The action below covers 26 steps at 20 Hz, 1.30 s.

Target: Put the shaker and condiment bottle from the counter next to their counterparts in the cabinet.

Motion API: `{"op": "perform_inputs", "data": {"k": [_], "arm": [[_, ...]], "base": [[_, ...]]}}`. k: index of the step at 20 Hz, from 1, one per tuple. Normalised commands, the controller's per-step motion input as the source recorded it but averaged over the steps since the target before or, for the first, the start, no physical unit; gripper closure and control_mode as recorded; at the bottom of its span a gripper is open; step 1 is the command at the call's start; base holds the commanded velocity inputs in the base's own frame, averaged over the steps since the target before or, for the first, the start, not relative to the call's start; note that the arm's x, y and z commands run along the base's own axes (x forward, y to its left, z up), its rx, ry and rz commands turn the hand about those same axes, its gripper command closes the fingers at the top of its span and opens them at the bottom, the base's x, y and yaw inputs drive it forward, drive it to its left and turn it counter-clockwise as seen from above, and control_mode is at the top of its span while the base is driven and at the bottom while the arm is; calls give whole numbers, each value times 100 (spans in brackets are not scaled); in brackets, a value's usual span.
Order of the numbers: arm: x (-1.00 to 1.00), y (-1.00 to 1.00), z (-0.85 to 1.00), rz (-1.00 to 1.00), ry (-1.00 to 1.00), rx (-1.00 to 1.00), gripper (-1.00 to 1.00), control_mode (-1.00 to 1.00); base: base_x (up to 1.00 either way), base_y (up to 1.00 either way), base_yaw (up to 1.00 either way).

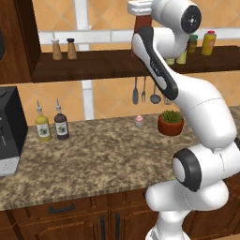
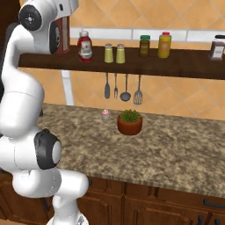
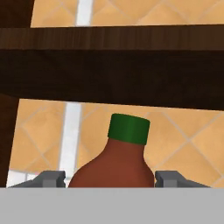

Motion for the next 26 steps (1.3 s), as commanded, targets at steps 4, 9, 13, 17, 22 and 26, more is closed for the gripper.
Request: {"op": "perform_inputs", "data": {"k": [4, 9, 13, 17, 22, 26], "arm": [[52, 30, 3, 0, 15, -2, 100, -100], [41, 30, -16, 0, 2, -9, 100, -100], [23, 12, -25, 3, -6, -14, 100, -100], [7, 0, -42, 1, -10, -8, 100, -100], [15, 0, -51, 0, -15, -4, -100, -100], [2, 0, -32, 0, -13, 0, -100, -100]], "base": [[0, 0, 0], [0, 0, 0], [0, 0, 0], [0, 0, 0], [0, 0, 0], [0, 0, 0]]}}
